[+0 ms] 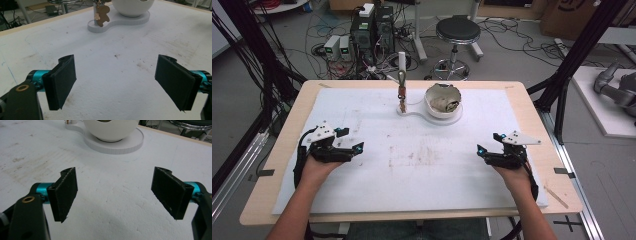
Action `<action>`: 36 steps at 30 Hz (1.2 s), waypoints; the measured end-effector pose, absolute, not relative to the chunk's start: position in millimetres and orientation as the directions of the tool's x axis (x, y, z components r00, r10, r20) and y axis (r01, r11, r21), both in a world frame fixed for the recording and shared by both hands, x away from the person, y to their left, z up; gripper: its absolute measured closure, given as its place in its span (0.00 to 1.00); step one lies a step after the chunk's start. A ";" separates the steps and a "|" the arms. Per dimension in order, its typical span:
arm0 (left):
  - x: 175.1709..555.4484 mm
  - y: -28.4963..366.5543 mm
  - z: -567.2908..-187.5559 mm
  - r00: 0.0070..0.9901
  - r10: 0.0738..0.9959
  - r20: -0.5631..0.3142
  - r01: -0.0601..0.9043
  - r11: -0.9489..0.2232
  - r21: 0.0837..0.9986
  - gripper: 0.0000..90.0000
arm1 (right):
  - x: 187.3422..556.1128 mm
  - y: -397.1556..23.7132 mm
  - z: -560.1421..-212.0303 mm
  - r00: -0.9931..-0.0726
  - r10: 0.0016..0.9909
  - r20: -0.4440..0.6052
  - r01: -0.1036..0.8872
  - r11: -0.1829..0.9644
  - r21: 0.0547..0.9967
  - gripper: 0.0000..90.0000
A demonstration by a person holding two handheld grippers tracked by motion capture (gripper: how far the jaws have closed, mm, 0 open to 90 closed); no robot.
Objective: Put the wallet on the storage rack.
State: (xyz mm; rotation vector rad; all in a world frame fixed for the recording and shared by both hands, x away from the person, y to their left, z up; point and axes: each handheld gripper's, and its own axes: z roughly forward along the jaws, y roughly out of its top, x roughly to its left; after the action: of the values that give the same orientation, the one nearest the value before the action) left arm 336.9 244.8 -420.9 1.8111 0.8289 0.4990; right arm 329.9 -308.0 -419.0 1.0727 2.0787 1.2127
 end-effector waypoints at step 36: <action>338.8 244.8 -422.8 0.679 0.732 -0.052 0.313 -0.225 0.923 0.19 | 328.3 -309.9 -421.7 -0.554 0.832 -0.023 0.391 0.284 0.875 0.24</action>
State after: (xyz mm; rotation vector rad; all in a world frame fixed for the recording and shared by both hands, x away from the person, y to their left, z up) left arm 338.8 244.8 -422.8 1.8148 0.8293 0.4853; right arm 328.3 -309.9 -421.7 1.0935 2.0756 1.2083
